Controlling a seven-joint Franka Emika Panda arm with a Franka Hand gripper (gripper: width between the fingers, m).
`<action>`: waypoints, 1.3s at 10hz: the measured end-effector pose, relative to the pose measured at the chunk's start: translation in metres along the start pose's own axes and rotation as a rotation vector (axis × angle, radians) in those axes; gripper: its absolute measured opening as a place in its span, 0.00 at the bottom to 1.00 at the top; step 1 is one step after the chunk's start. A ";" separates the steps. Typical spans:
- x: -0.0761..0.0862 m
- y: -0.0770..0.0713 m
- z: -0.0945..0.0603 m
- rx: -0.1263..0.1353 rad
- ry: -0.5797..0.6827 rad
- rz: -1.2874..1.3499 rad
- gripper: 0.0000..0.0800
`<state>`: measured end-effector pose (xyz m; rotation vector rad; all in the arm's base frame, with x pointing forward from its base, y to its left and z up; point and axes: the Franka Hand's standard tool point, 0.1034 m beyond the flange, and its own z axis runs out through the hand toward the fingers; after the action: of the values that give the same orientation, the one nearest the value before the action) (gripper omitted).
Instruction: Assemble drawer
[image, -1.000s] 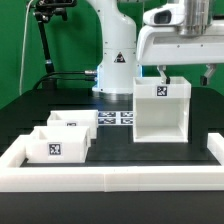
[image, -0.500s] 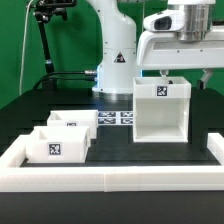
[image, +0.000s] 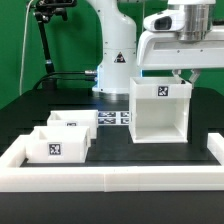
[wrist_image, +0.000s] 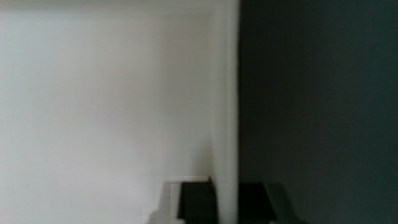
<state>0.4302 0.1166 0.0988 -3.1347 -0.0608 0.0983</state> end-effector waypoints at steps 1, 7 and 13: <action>0.000 0.000 0.000 0.000 0.000 0.000 0.05; 0.008 0.005 -0.002 0.002 0.007 -0.032 0.05; 0.101 0.028 -0.008 0.022 0.061 -0.028 0.05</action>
Offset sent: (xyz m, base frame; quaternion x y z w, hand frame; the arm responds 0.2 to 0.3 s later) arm 0.0000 0.0000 0.0000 0.0000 0.0000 0.0000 1.0000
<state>0.5326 0.0926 0.0999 -3.1110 -0.1023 0.0028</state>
